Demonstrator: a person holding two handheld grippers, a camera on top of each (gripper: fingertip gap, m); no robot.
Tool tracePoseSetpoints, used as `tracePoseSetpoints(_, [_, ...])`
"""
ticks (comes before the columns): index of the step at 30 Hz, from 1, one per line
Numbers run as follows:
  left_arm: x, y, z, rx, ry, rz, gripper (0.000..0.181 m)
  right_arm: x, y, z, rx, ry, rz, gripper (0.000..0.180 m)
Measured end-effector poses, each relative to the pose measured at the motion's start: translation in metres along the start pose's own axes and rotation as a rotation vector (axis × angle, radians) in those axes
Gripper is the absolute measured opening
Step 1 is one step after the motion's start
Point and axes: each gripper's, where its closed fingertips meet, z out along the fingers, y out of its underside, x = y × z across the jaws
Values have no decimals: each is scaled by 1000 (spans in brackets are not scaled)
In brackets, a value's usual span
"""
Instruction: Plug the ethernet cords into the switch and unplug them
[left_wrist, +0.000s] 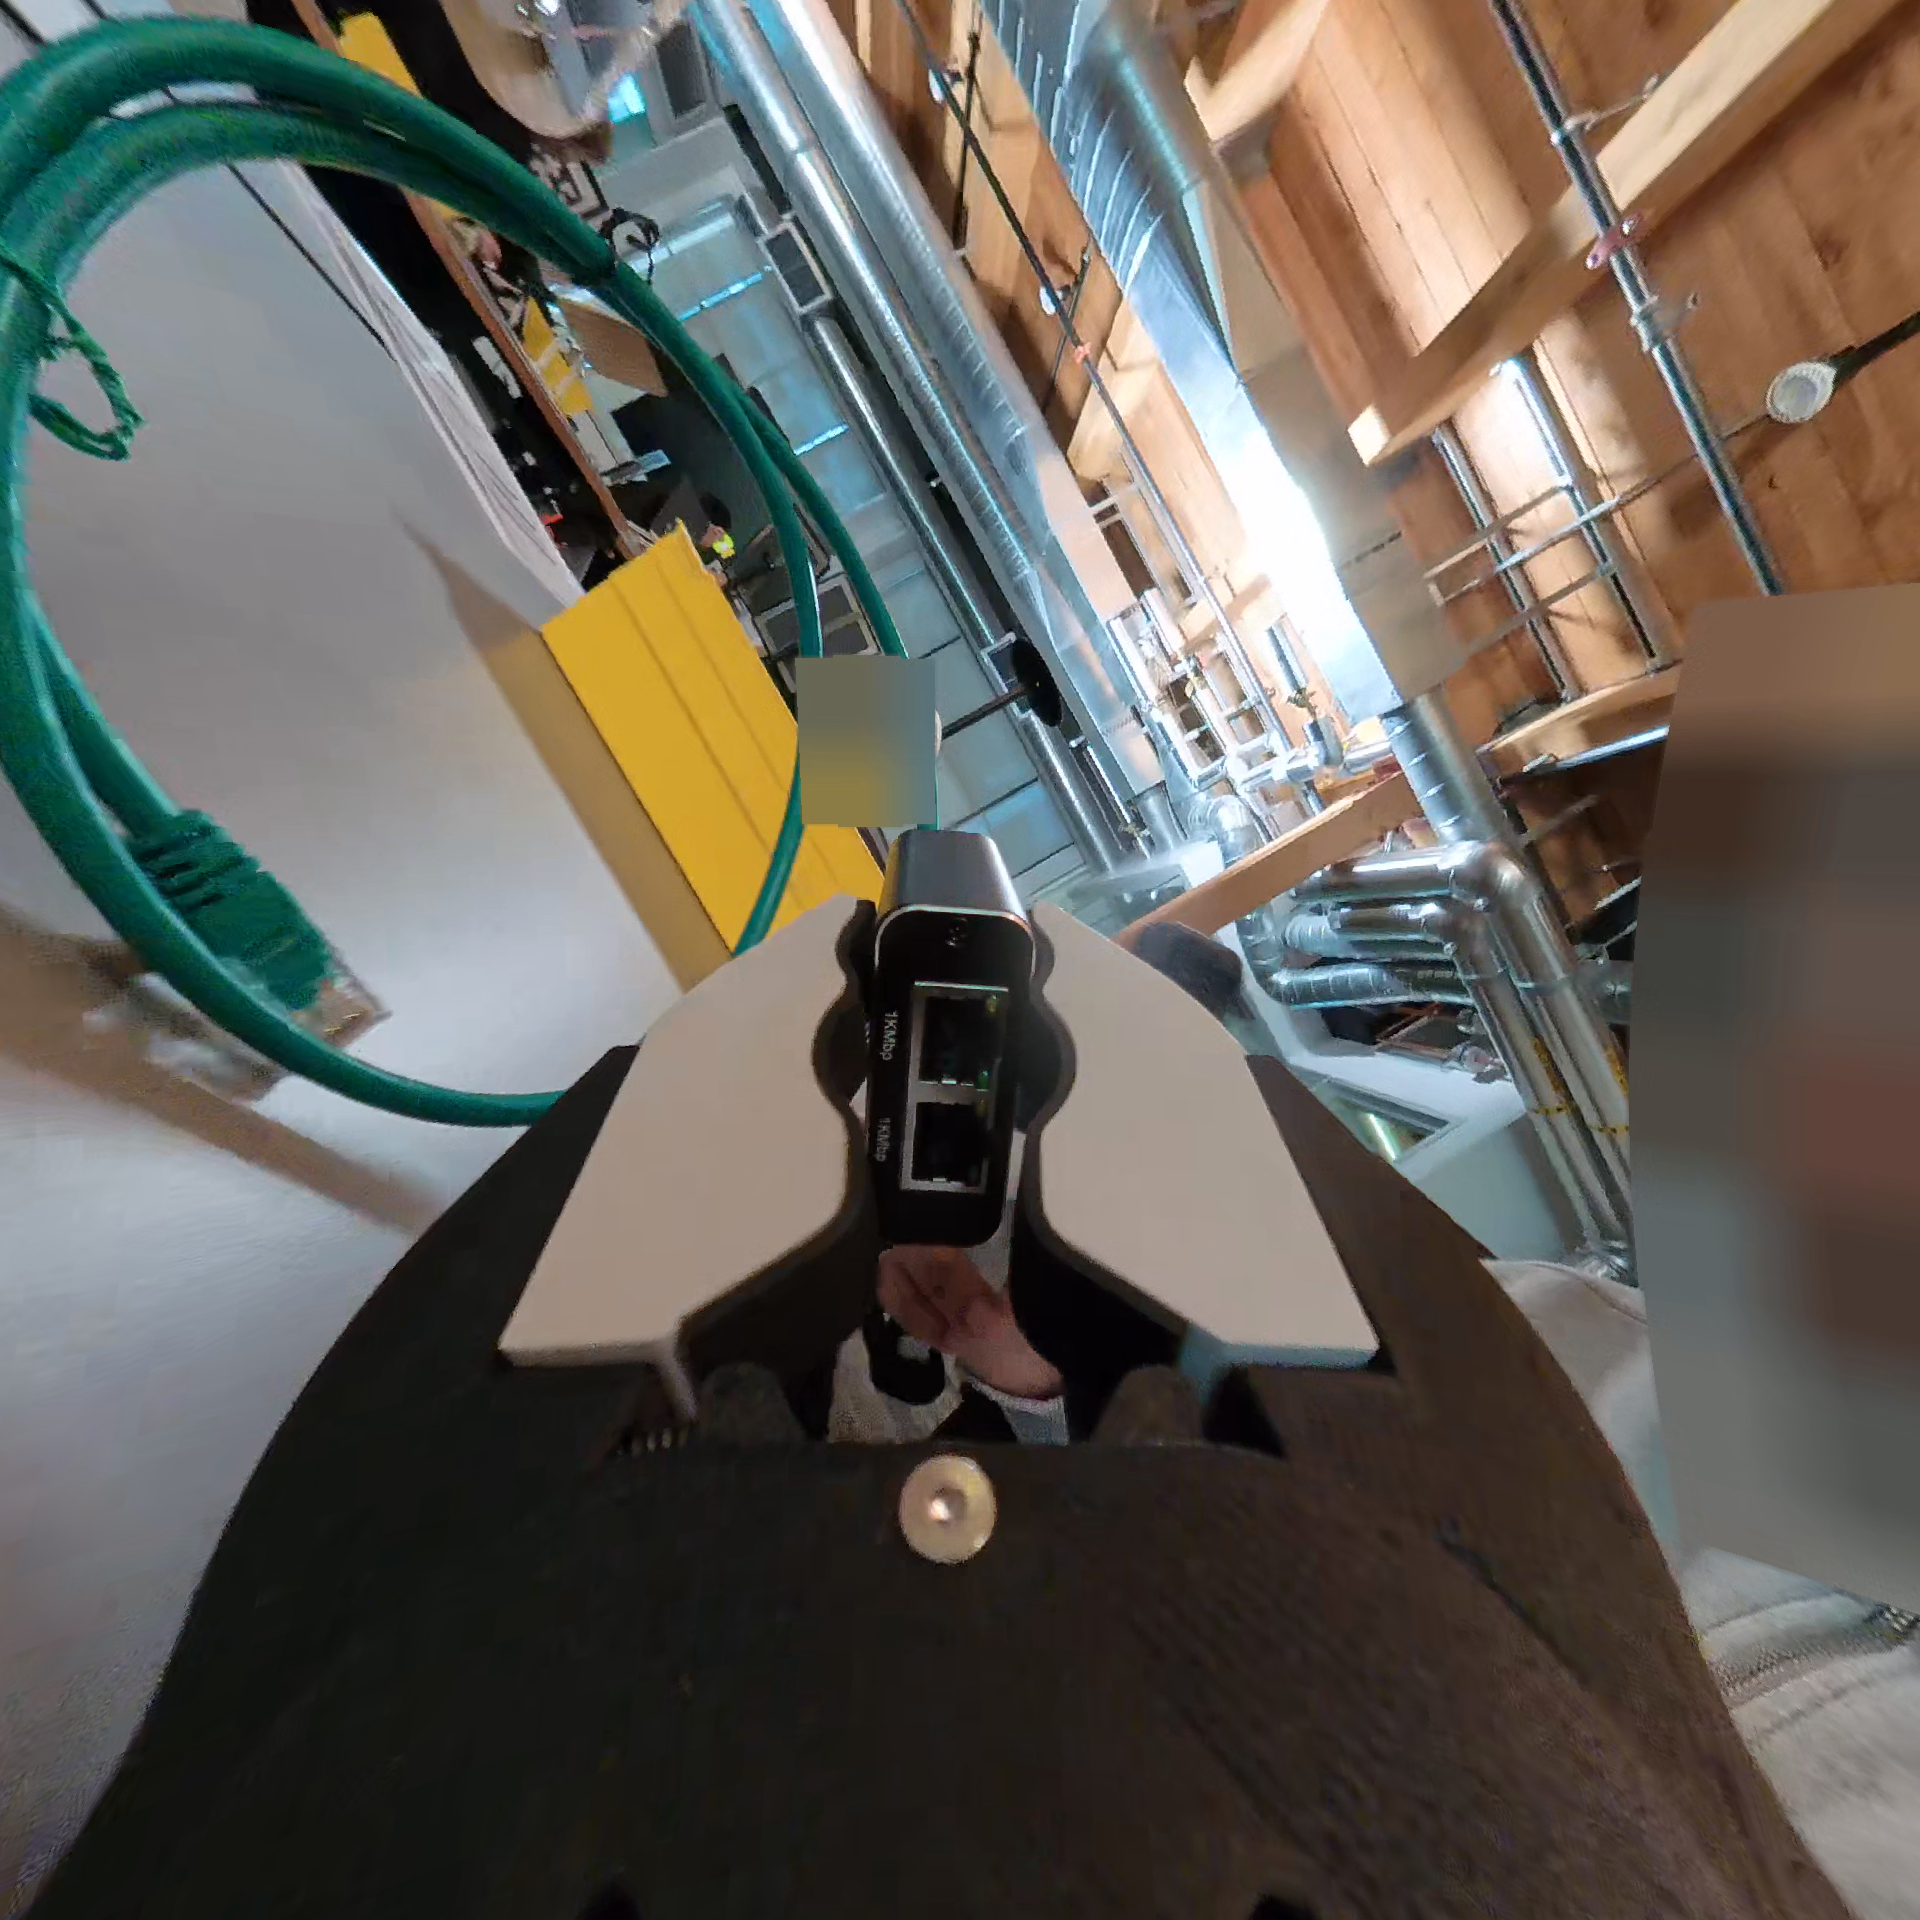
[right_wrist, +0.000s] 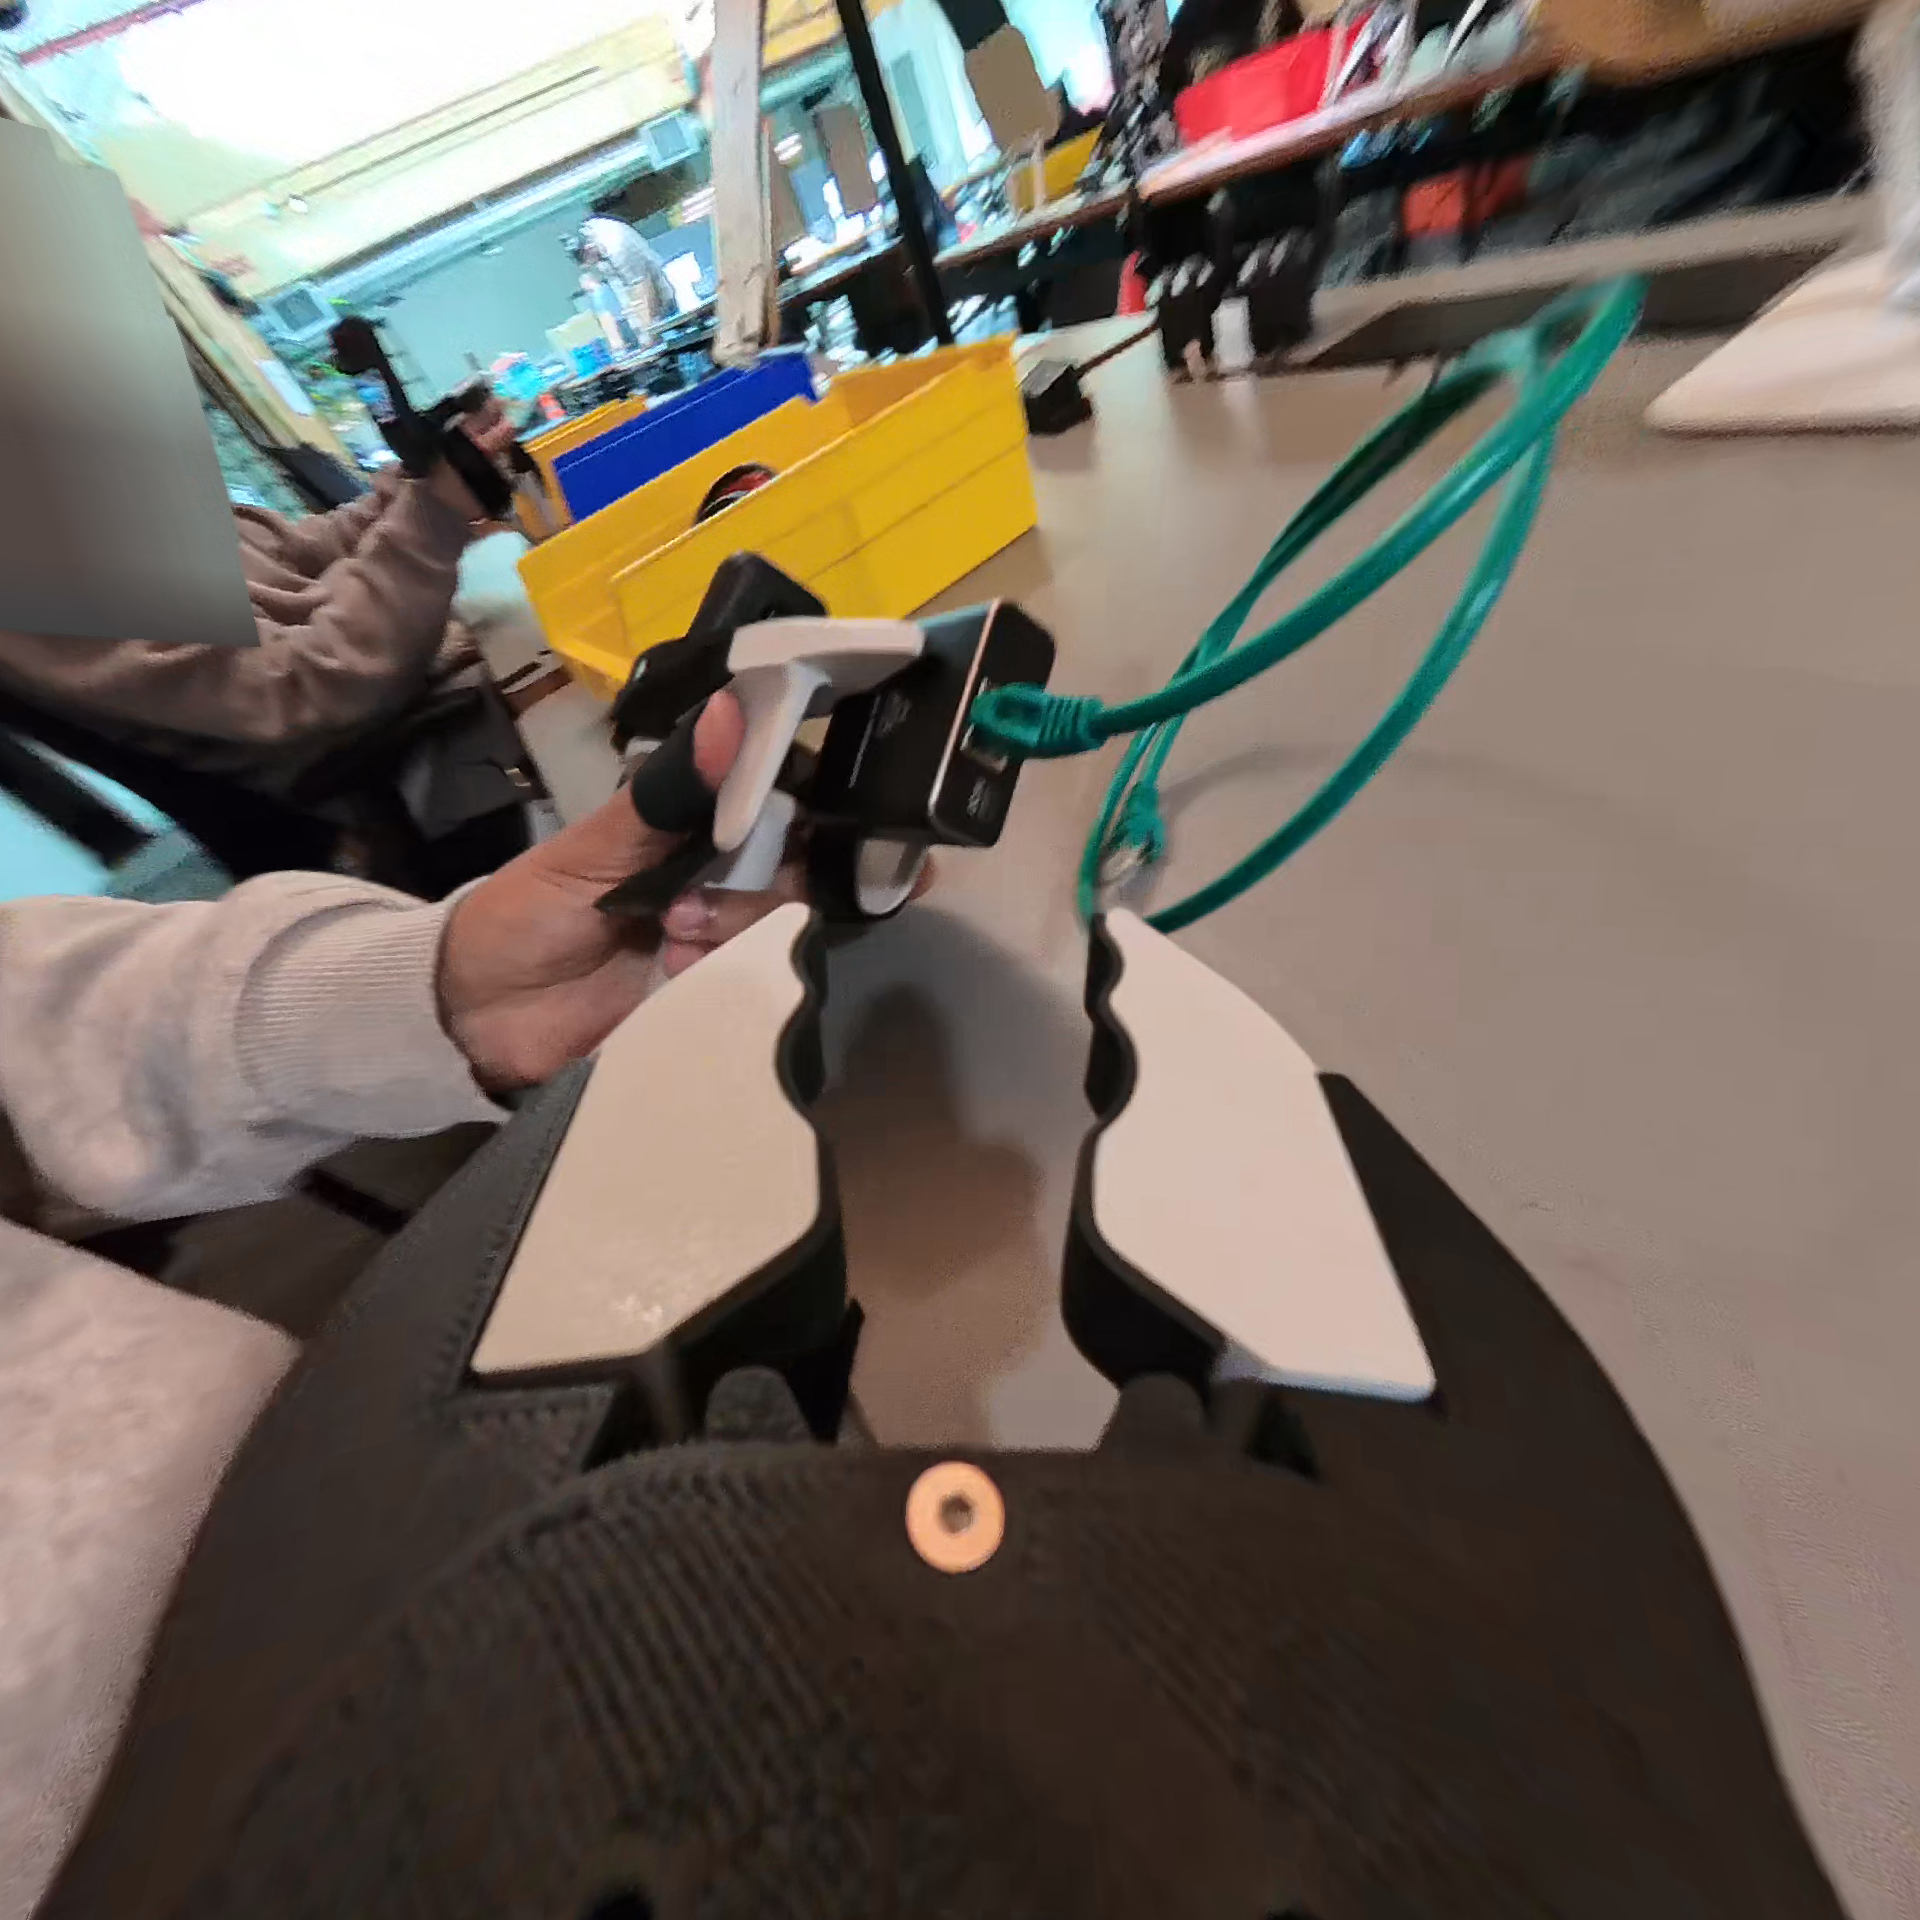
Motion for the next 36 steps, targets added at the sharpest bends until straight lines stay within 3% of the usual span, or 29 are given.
tracePoseSetpoints(4, [14,20,12,-34,17,39,24,-15,10,11,-31,-134,173,50])
tracePoseSetpoints(13, [22,55,26,-164,52,101,26,-10,-15,-7,52,-222,184,28])
tracePoseSetpoints(22, [24,-3,-1,-78,-77,438,33,-6,-21,-31,-31,-433,183,24])
tracePoseSetpoints(26, [32,-8,-3,-98,-87,555,31,-4,-25,-36,-32,-448,143,24])
tracePoseSetpoints(36, [27,56,17,-417,-77,714,26,3,-27,-33,-2,-457,283,24])
